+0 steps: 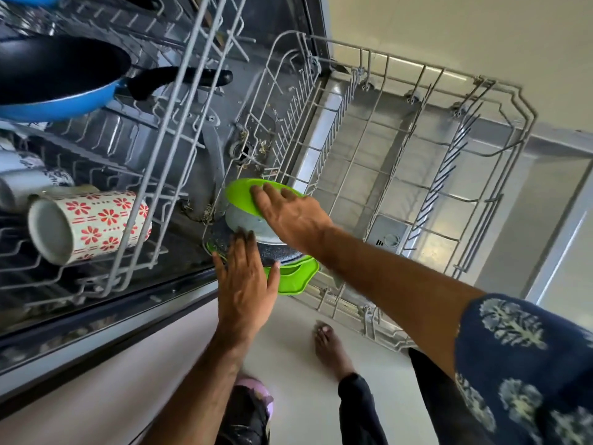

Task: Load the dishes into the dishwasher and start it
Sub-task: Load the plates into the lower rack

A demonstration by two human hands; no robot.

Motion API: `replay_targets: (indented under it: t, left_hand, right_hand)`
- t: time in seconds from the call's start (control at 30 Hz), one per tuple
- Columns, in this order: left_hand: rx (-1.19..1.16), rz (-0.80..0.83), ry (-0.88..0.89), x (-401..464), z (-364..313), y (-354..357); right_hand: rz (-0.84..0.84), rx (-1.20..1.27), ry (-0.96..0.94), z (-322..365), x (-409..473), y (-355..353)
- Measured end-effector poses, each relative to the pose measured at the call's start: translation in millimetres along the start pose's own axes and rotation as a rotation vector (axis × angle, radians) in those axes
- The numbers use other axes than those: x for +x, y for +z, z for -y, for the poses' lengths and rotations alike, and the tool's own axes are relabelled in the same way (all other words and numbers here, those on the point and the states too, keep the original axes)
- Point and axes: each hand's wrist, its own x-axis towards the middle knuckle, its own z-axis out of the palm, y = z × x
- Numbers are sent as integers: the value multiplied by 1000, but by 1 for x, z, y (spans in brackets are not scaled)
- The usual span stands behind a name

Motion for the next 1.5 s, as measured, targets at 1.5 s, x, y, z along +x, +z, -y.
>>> replay_targets:
  t: [1.5]
  left_hand:
    - [104,103,84,-48,-21,-53]
  right_hand:
    - [341,80,-62,-50,-78,-39]
